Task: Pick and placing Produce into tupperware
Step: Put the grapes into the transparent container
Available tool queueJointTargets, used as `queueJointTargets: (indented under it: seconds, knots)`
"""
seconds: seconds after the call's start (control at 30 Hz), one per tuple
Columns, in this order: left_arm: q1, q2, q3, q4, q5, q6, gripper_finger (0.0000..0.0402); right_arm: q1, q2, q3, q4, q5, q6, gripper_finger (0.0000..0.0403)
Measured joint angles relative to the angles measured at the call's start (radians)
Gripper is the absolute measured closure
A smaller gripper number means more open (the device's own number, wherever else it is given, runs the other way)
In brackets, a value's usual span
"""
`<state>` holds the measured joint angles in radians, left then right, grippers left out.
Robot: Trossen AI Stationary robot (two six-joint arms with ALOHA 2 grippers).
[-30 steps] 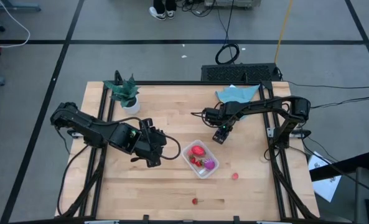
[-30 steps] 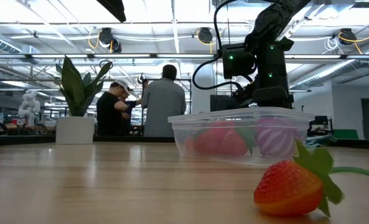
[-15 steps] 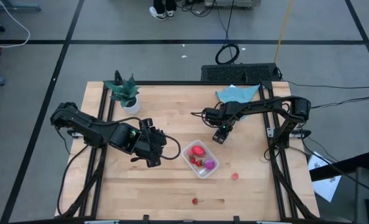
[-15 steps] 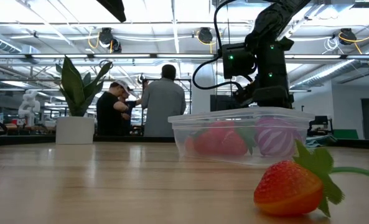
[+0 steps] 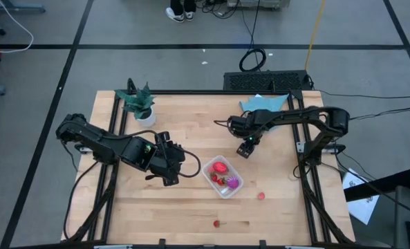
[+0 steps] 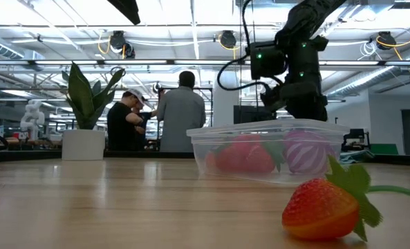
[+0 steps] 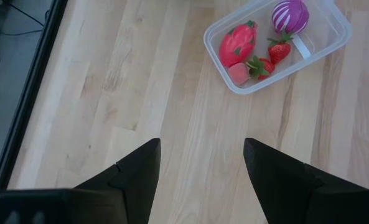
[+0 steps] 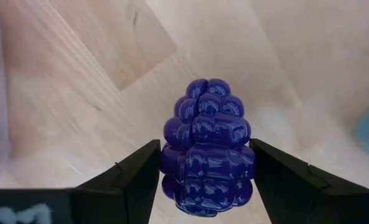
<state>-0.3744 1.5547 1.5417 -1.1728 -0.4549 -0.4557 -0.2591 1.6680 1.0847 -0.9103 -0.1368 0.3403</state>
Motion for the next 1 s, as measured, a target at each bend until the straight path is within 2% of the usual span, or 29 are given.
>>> queueJointTargets:
  seconds: [0.17, 0.33, 0.47, 0.6, 0.8, 1.0]
  knots:
    - [0.000, 0.000, 0.000, 0.001, 0.000, -0.003, 0.0165, -0.004, -0.085, 0.000, 0.006, -0.017, 0.040, 0.0177]
    - [0.000, 0.000, 0.000, 0.001, 0.000, -0.004, 0.0165, 0.007, -0.184, 0.000, 0.054, -0.128, 0.105, 0.0177]
    - [0.000, 0.000, 0.000, 0.000, 0.001, -0.003, 0.0165, 0.044, -0.250, 0.000, 0.156, -0.253, 0.180, 0.0177]
    - [0.000, 0.000, 0.000, -0.003, 0.008, -0.007, 0.0165, 0.118, -0.299, 0.000, 0.312, -0.290, 0.239, 0.0177]
    - [0.000, 0.000, 0.000, -0.004, 0.008, -0.007, 0.0165, 0.247, -0.303, 0.000, 0.522, -0.315, 0.318, 0.0177]
    - [0.000, 0.000, 0.000, -0.006, 0.008, -0.007, 0.0165, 0.352, -0.251, 0.002, 0.601, -0.316, 0.295, 0.0177]
